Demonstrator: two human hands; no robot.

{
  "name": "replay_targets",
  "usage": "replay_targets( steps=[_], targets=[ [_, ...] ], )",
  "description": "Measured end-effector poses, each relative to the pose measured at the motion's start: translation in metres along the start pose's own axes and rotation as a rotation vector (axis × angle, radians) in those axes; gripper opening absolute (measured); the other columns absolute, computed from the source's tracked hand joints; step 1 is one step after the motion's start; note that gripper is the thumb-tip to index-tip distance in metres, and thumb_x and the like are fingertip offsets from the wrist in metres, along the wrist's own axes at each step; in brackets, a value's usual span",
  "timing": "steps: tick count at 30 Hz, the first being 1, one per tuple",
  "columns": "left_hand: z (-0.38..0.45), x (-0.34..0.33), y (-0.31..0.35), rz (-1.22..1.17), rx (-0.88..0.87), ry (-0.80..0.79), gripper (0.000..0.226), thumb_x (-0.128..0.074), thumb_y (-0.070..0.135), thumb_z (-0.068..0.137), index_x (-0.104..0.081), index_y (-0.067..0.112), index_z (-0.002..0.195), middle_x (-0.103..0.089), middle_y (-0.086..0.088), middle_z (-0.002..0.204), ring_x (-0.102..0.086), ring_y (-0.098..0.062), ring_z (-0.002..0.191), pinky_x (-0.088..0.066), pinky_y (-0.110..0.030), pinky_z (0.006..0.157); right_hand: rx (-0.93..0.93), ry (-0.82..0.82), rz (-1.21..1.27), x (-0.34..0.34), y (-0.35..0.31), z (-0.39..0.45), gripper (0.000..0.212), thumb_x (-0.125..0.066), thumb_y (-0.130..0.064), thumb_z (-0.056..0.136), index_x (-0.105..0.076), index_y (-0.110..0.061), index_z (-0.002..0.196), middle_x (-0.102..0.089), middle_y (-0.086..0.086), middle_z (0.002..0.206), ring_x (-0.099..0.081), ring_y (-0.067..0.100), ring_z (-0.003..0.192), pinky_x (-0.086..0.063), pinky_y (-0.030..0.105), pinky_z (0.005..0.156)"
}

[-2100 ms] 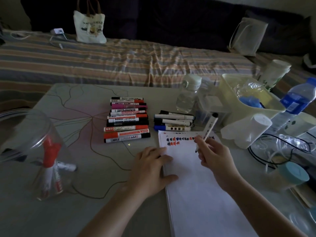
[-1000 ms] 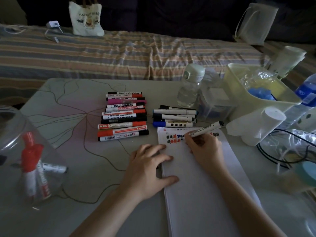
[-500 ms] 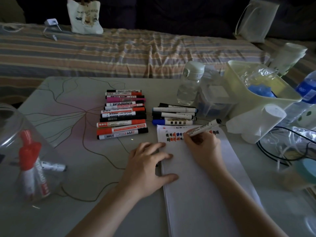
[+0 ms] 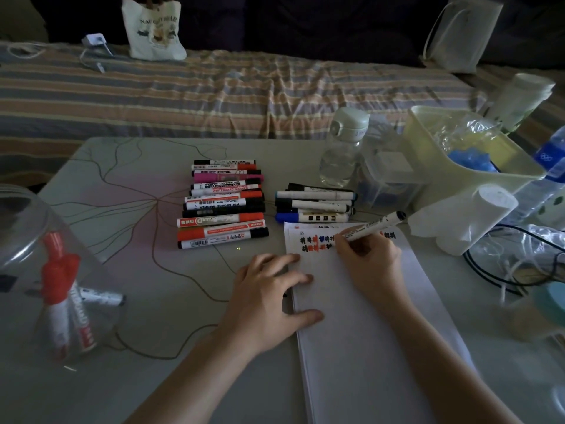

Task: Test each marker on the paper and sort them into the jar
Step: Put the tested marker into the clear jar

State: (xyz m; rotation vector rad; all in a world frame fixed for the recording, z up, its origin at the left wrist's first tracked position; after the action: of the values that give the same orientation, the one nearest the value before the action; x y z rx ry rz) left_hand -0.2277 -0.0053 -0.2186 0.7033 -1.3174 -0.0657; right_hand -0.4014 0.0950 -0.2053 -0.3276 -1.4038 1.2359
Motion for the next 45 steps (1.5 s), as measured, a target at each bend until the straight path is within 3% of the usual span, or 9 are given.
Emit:
replay_targets(
  steps=[7, 10, 14, 18, 23, 30, 34, 41, 45],
  targets=[
    [-0.003, 0.007, 0.006, -0.043, -0.015, -0.009, 0.067, -0.064, 0.065, 0.076, -0.050, 0.037, 0.134, -0.033, 0.016, 0.146, -0.024, -0.008, 0.134, -0.022, -0.028, 0.111, -0.043, 0.009, -0.026, -0.001, -0.001, 0.000, 0.015, -0.074, -0.026, 0.081, -0.072, -0.013, 0.075, -0.068, -0.005, 0.067, -0.066, 0.013, 0.066, -0.052, 0.028, 0.060],
    [-0.006, 0.024, -0.003, -0.026, 0.043, 0.135, 0.061, -0.073, 0.052, 0.076, -0.056, 0.024, 0.127, -0.045, 0.006, 0.121, -0.040, -0.010, 0.114, -0.038, -0.020, 0.092, -0.090, 0.006, 0.074, 0.004, 0.007, 0.003, 0.019, -0.071, -0.029, 0.084, -0.070, -0.013, 0.074, -0.069, 0.002, 0.068, -0.065, 0.019, 0.063, -0.054, 0.034, 0.059],
    [-0.013, 0.031, -0.014, -0.046, 0.124, 0.144, 0.032, -0.076, 0.031, 0.079, -0.065, 0.016, 0.106, -0.046, 0.005, 0.096, -0.052, -0.013, 0.087, -0.035, -0.017, 0.069, -0.165, -0.026, 0.175, 0.010, 0.002, -0.001, 0.022, -0.070, -0.031, 0.087, -0.069, -0.014, 0.074, -0.070, 0.011, 0.073, -0.056, 0.014, 0.061, -0.044, 0.022, 0.051],
    [-0.017, 0.037, -0.018, -0.085, 0.166, 0.148, 0.019, -0.072, 0.021, 0.084, -0.069, 0.014, 0.101, -0.055, 0.005, 0.095, -0.055, -0.011, 0.084, -0.043, -0.019, 0.071, -0.280, -0.140, 0.303, 0.016, -0.009, 0.003, 0.005, -0.072, -0.019, 0.086, -0.072, -0.015, 0.088, -0.072, 0.010, 0.082, -0.063, 0.018, 0.067, -0.058, 0.044, 0.074],
    [-0.044, 0.058, -0.019, -0.513, 0.352, 0.149, 0.013, -0.073, 0.021, 0.085, -0.066, 0.032, 0.087, -0.066, 0.016, 0.080, -0.062, 0.000, 0.078, -0.049, -0.017, 0.074, -0.319, -0.189, 0.609, 0.053, -0.060, -0.034, 0.016, -0.064, -0.022, 0.091, -0.067, -0.006, 0.095, -0.064, 0.009, 0.082, -0.060, 0.015, 0.071, -0.054, 0.028, 0.067],
    [-0.072, 0.048, -0.009, -1.383, 0.527, 0.129, 0.025, -0.063, -0.001, 0.088, -0.070, 0.017, 0.102, -0.073, -0.007, 0.082, -0.067, -0.015, 0.078, -0.054, -0.024, 0.078, -0.307, -0.246, 0.649, 0.050, -0.084, -0.115, 0.021, -0.060, -0.022, 0.091, -0.067, -0.009, 0.106, -0.066, 0.009, 0.082, -0.061, 0.017, 0.072, -0.052, 0.029, 0.066],
    [-0.082, 0.049, -0.009, -1.504, 0.549, 0.110, 0.021, -0.060, -0.002, 0.089, -0.072, 0.009, 0.104, -0.074, -0.009, 0.091, -0.067, -0.016, 0.082, -0.056, -0.021, 0.070, -0.321, -0.236, 0.665, 0.042, -0.087, -0.133, 0.013, -0.061, -0.020, 0.092, -0.066, -0.010, 0.098, -0.065, 0.006, 0.077, -0.059, 0.017, 0.069, -0.052, 0.029, 0.066],
    [-0.090, 0.055, -0.009, -1.715, 0.600, 0.166, 0.025, -0.054, -0.005, 0.092, -0.066, 0.007, 0.111, -0.064, -0.012, 0.100, -0.062, -0.018, 0.081, -0.057, -0.028, 0.082, -0.219, -0.265, 0.695, 0.034, -0.116, -0.131, 0.010, -0.063, -0.018, 0.092, -0.066, -0.008, 0.095, -0.059, 0.006, 0.069, -0.053, 0.019, 0.065, -0.048, 0.030, 0.062],
    [-0.088, 0.055, -0.007, -1.728, 0.596, 0.160, 0.022, -0.052, -0.001, 0.095, -0.068, 0.005, 0.109, -0.062, -0.010, 0.090, -0.061, -0.018, 0.078, -0.056, -0.030, 0.076, -0.207, -0.272, 0.732, 0.028, -0.123, -0.130, 0.010, -0.065, -0.018, 0.090, -0.069, -0.010, 0.093, -0.066, 0.004, 0.071, -0.060, 0.018, 0.069, -0.052, 0.031, 0.066]
  ],
)
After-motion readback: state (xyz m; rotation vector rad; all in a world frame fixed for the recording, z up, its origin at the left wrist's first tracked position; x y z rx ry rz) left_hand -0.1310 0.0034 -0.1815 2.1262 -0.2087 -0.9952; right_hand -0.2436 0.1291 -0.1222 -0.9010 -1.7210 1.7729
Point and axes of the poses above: each hand's wrist, its own z-axis towards the middle knuckle, its own x-axis out of the back of the hand, y = z × x, the point moved 10 cm from there along z, towards the middle knuckle
